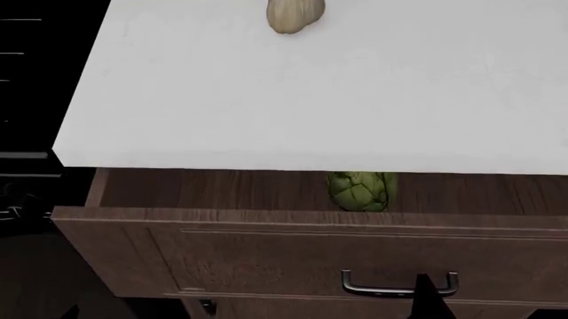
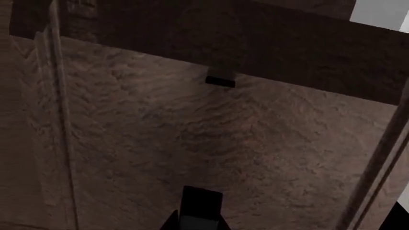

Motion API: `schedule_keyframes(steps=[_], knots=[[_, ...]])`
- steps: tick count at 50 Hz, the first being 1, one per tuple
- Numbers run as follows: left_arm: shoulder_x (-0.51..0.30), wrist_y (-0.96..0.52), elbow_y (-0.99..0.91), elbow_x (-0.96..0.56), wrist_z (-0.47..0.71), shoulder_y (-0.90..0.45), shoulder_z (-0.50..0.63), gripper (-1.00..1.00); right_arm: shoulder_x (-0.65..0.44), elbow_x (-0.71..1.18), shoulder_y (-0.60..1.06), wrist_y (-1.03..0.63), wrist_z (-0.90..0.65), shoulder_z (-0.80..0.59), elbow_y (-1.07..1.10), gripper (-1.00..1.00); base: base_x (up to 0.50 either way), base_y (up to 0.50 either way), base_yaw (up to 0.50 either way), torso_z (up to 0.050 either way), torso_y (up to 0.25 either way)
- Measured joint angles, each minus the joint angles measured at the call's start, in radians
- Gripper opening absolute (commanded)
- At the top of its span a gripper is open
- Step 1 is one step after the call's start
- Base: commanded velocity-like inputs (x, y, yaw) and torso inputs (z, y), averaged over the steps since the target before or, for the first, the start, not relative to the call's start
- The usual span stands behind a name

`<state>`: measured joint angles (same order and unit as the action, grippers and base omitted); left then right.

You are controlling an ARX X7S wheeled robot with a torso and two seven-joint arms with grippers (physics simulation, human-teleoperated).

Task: Open the right drawer.

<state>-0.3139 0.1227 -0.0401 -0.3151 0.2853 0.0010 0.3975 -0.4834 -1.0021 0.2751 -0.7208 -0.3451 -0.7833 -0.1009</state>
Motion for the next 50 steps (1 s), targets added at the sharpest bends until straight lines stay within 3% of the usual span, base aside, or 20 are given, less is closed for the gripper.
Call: schedule_keyframes(steps=[50], knots=[[-0.009,0.007,-0.002,-0.01,0.007,-0.001,0.011,1.0,-0.003,0.015,-0.006,0.012,-0.011,0.0,0.008,-1.0,-0.19,0.0,0.0,0.001,0.001]])
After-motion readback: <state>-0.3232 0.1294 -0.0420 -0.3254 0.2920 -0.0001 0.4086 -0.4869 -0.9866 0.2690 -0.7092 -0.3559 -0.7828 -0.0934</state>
